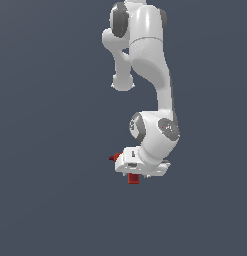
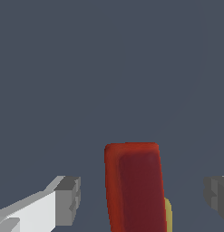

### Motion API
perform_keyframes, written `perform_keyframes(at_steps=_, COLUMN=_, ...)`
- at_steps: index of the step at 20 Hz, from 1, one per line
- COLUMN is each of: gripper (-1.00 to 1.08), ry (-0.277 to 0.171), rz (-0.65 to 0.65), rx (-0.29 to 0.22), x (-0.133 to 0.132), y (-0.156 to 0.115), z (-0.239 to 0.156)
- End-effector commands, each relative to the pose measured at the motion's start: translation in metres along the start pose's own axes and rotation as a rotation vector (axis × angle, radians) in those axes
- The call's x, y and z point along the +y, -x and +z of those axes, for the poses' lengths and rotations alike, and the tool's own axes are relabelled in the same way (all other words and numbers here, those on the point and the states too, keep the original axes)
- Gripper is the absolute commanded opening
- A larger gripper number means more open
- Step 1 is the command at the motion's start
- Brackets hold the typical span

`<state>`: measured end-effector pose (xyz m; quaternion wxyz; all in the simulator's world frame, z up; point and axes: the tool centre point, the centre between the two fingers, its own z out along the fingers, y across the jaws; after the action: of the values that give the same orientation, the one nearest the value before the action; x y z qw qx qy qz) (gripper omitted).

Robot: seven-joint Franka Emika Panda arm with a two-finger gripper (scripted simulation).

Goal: Pick up the object and move it to a goal position.

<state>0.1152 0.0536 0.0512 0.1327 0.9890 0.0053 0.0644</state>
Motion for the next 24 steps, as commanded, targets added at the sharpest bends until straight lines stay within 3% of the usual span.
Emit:
perform_keyframes(at_steps=1, gripper=1.08, ry=0.003, rz=0.000, rx=0.004, x=-0.001, y=-0.001, z=0.001)
perform_keyframes(at_steps=15, gripper=1.08, ry=0.003, rz=0.000, rx=0.004, x=-0.001, y=-0.001, z=0.031)
perform_keyframes(at_steps=16, gripper=-1.00, ry=0.003, rz=0.000, rx=0.004, x=-0.001, y=-0.001, z=0.031)
perform_keyframes(at_steps=24, gripper=-1.00, ry=0.003, rz=0.000, rx=0.004, x=-0.001, y=-0.001, z=0.031)
